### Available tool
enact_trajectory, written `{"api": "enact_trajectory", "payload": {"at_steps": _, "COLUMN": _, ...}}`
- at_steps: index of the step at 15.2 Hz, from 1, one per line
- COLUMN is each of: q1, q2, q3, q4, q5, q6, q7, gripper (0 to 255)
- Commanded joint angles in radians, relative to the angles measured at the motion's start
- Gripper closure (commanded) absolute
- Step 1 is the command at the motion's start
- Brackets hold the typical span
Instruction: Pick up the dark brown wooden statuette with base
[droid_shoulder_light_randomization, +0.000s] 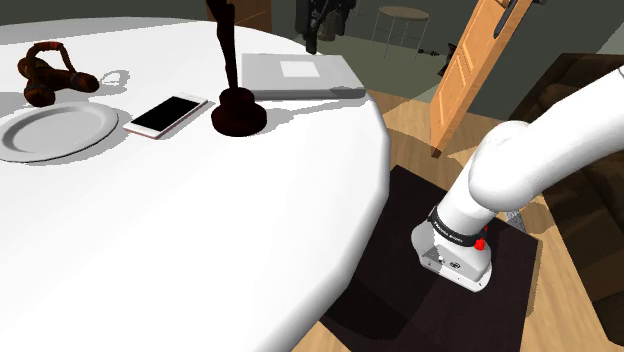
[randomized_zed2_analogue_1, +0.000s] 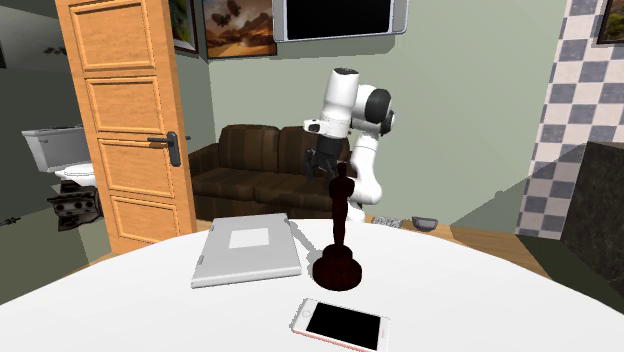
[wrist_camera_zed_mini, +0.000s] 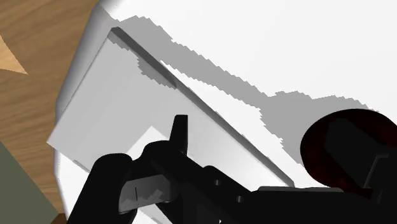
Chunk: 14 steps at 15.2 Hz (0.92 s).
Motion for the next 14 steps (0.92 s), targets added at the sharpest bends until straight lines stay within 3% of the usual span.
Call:
{"api": "enact_trajectory", "payload": {"at_steps": 1, "q1": 0.004, "q2": 0.041, "q3": 0.033, "q4": 0.056, "q5": -0.017, "q6": 0.009, "q7": 0.033, "gripper": 0}}
{"api": "enact_trajectory", "payload": {"at_steps": 8, "q1": 0.017, "q2": 0.228, "q3": 0.155, "q4": 0.312, "q5": -0.127, "q6": -0.002, "q7": 0.149, "gripper": 0}}
{"api": "enact_trajectory", "payload": {"at_steps": 14, "q1": 0.066, "q2": 0.433, "q3": 0.267, "q4": 0.591, "q5": -0.3, "q6": -0.071, "q7": 0.254, "gripper": 0}}
